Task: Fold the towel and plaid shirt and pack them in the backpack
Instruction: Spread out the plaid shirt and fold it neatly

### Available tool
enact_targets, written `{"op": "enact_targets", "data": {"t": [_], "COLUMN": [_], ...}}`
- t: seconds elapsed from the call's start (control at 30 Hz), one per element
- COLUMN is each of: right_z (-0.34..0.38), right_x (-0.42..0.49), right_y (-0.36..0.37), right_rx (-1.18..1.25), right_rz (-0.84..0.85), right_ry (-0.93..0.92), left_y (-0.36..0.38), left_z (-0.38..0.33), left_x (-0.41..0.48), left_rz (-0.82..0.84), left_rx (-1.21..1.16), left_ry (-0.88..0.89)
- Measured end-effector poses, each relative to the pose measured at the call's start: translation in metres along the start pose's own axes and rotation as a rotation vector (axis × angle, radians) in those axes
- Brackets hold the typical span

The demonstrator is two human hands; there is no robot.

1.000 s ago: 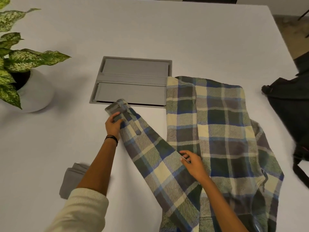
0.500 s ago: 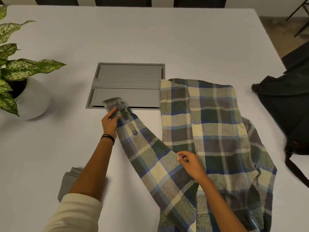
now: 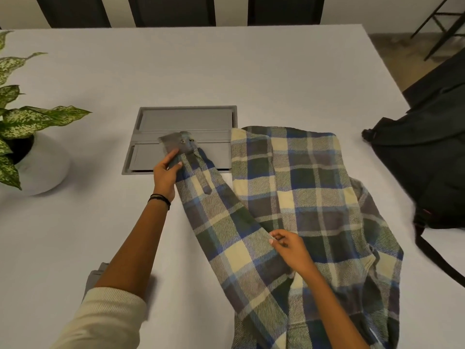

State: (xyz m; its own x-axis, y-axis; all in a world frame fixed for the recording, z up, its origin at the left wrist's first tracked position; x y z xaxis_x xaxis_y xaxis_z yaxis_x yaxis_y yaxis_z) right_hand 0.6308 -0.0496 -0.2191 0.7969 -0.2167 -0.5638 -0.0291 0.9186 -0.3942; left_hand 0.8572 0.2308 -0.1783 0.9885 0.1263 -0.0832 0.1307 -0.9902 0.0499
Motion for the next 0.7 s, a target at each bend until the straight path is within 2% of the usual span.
{"op": "enact_targets", "data": {"t": [0.27, 0.7], "right_z": [-0.020, -0.049], "right_x": [-0.002, 0.005], "right_y": [-0.025, -0.044], "right_rx": [0.154, 0.273], "right_rz": [0.098, 0.044], "right_ry": [0.102, 0.198], "left_y": [0.074, 0.161], "left_z": [-0.010, 0.005], "left_x": [0.012, 0.036], "left_rz": [0.197, 0.413], "left_rx": [-0.009, 0.044], "left_ry": [0.040, 0.039]}}
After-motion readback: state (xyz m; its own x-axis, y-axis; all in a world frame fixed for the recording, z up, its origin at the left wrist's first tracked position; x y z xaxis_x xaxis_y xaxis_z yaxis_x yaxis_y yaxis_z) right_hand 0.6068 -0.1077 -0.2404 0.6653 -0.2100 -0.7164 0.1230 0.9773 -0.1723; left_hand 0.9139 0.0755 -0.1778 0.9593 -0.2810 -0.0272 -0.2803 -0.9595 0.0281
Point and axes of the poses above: each hand's wrist, its own x-axis towards the middle knuckle, its own y-axis out of the palm, z = x × y, the point moved 5 cm from there along x, towards the middle knuckle, and after that the axes turned 10 degrees about y, right-handed, at the moved point
